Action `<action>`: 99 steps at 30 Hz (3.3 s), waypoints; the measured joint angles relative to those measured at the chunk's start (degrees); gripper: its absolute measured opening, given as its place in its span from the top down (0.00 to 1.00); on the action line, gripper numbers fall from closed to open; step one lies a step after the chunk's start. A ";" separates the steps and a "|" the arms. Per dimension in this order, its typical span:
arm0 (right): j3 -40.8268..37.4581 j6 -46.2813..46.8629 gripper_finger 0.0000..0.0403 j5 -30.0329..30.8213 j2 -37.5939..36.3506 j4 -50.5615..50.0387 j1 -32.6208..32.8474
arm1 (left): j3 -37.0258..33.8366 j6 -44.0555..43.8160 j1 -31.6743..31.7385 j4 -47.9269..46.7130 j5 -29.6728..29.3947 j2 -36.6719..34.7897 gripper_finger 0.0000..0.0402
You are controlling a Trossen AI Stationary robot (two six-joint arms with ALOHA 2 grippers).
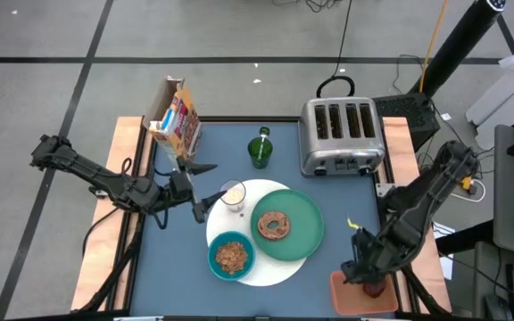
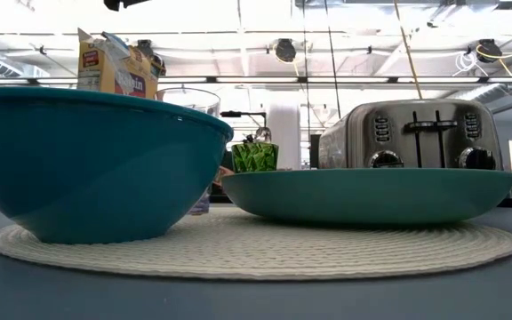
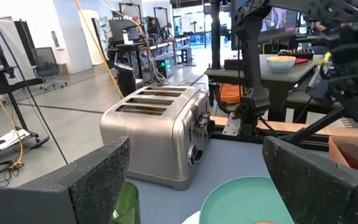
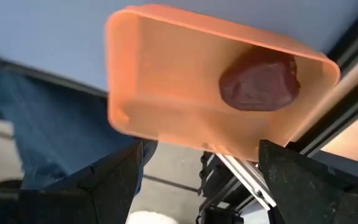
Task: Arrange a breakfast setting
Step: Put the apple from the orange bin on the top of the white tablemat
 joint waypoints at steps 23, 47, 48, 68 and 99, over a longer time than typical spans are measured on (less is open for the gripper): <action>-0.02 13.10 0.22 -1.53 10.55 -4.70 6.78 | 0.00 0.02 0.01 -0.39 0.00 0.00 0.07; -0.13 17.48 0.22 -1.14 13.52 -4.56 8.61 | 0.00 -1.54 0.02 -0.56 0.00 -0.01 0.07; -0.13 17.46 0.22 -1.05 13.76 -4.63 8.66 | 0.00 -1.65 0.00 -0.62 0.00 0.01 0.07; -0.07 17.43 0.22 -1.57 21.00 -2.02 9.10 | 0.00 -1.95 0.00 -0.78 0.00 -0.01 0.07; -0.17 17.18 0.22 0.53 17.96 -4.82 8.11 | 0.00 -1.37 0.00 -0.76 0.00 0.01 0.07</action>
